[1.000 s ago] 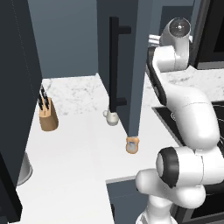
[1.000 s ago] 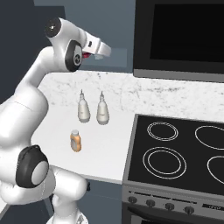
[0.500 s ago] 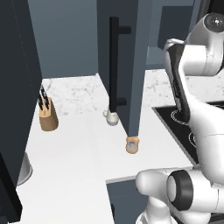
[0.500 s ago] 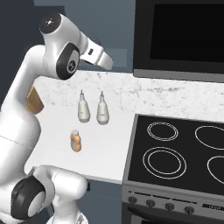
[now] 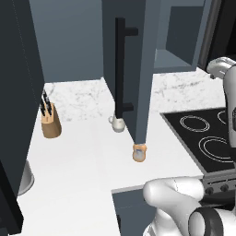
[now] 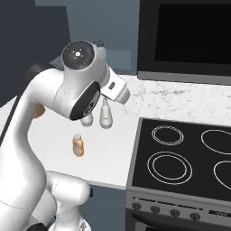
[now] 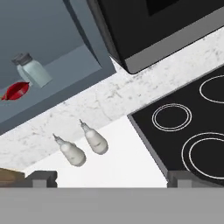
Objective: Put the shaker and condiment bottle from the counter next to their counterparts in the cabinet.
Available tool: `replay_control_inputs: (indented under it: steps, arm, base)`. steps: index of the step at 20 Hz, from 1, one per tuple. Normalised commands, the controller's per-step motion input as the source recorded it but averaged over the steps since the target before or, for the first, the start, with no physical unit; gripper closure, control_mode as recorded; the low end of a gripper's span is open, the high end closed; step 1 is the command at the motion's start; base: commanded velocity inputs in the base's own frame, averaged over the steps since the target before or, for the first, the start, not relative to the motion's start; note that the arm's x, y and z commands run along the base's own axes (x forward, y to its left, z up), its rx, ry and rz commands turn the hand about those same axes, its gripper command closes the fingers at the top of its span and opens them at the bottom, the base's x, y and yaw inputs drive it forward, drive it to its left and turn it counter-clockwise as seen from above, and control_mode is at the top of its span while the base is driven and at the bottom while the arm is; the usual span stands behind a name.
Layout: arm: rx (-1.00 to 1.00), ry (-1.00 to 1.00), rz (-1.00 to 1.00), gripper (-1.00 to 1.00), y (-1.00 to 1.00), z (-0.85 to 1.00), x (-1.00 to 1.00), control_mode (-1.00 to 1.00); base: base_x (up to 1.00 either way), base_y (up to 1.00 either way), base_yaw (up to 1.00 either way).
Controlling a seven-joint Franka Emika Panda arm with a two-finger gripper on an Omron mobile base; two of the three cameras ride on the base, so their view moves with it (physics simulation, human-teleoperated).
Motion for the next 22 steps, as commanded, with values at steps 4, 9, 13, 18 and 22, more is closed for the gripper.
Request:
replay_control_inputs:
  steps: [4, 9, 13, 18, 22]
  arm:
    - [0.00, -0.02, 0.26, -1.00, -0.02, -0.72, -0.56, -1.00]
    - [0.00, 0.10, 0.15, -1.00, 0.15, -0.68, -0.01, -1.00]
    - [0.01, 0.03, 0.11, -1.00, 0.22, -0.75, 0.00, -1.00]
    - [0.07, -0.11, 0.13, -1.00, 0.15, -0.93, -0.16, -1.00]
    - [0.06, -0.16, 0.20, -1.00, 0.39, -0.88, -0.23, -1.00]
  base:
    - [0.00, 0.00, 0.00]
    - [0.00, 0.00, 0.00]
    - [0.00, 0.00, 0.00]
    - [0.00, 0.00, 0.00]
    - [0.00, 0.00, 0.00]
